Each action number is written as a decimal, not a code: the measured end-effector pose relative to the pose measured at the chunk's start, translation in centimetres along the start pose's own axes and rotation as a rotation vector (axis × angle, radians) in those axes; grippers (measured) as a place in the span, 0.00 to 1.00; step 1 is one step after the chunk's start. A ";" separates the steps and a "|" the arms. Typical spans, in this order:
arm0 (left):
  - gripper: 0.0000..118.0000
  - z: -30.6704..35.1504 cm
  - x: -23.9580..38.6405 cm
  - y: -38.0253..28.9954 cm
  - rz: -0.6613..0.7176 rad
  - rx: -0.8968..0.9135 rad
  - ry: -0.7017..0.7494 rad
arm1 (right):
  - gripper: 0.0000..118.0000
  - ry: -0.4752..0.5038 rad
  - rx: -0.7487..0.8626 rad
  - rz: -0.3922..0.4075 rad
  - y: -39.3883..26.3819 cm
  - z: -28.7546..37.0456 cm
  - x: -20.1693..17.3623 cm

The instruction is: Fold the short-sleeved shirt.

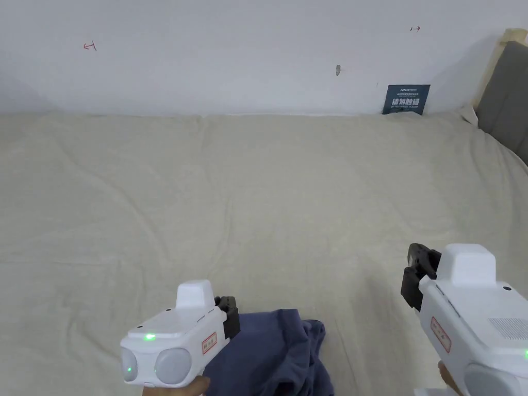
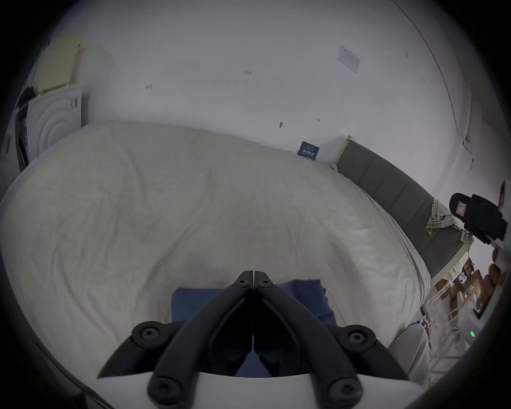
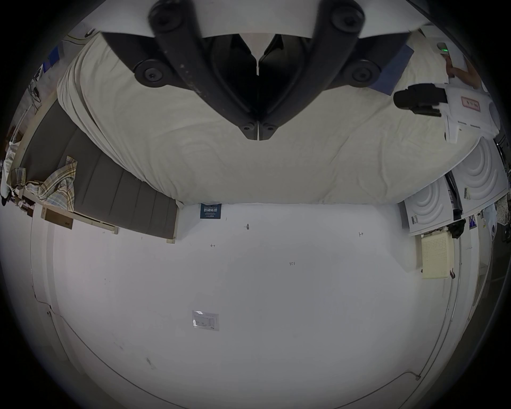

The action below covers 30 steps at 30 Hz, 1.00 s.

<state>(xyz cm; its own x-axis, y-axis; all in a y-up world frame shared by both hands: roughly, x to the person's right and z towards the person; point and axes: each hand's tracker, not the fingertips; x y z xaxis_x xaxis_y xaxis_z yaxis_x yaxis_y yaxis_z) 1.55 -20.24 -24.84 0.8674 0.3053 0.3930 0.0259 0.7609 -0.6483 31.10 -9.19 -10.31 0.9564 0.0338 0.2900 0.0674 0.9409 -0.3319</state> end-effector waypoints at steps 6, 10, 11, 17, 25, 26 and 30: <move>0.00 -2.4 2.9 -3.6 -0.118 -0.063 -0.025 | 0.01 -0.001 -0.015 -0.007 -0.5 -0.3 0.5; 0.00 -4.5 5.6 -5.4 -0.215 -0.123 -0.053 | 0.01 -0.010 -0.028 -0.008 -0.7 -0.6 1.3; 0.00 -4.9 6.2 -5.8 -0.236 -0.129 -0.064 | 0.01 -0.016 -0.030 -0.008 -0.8 -0.7 1.5; 0.00 -8.1 9.6 -8.3 -0.264 -0.205 -0.068 | 0.01 -0.039 -0.047 -0.017 -1.1 -1.5 2.6; 0.00 -8.1 9.9 -9.6 -0.269 -0.159 -0.025 | 0.01 -0.040 -0.068 -0.028 -1.8 -2.2 2.8; 0.00 -7.8 9.9 -9.3 -0.276 -0.160 -0.028 | 0.01 -0.040 -0.068 -0.028 -1.8 -2.1 2.7; 0.00 -5.2 9.7 -7.1 -0.277 -0.049 -0.080 | 0.01 -0.026 -0.050 -0.027 -1.2 -1.0 2.0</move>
<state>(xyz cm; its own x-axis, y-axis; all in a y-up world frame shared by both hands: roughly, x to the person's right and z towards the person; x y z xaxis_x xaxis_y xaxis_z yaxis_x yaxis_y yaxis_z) 12.37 -25.70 -19.80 0.7818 0.1352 0.6086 0.2821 0.7939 -0.5386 33.22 -10.61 -10.26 0.9464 0.0183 0.3226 0.1076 0.9236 -0.3679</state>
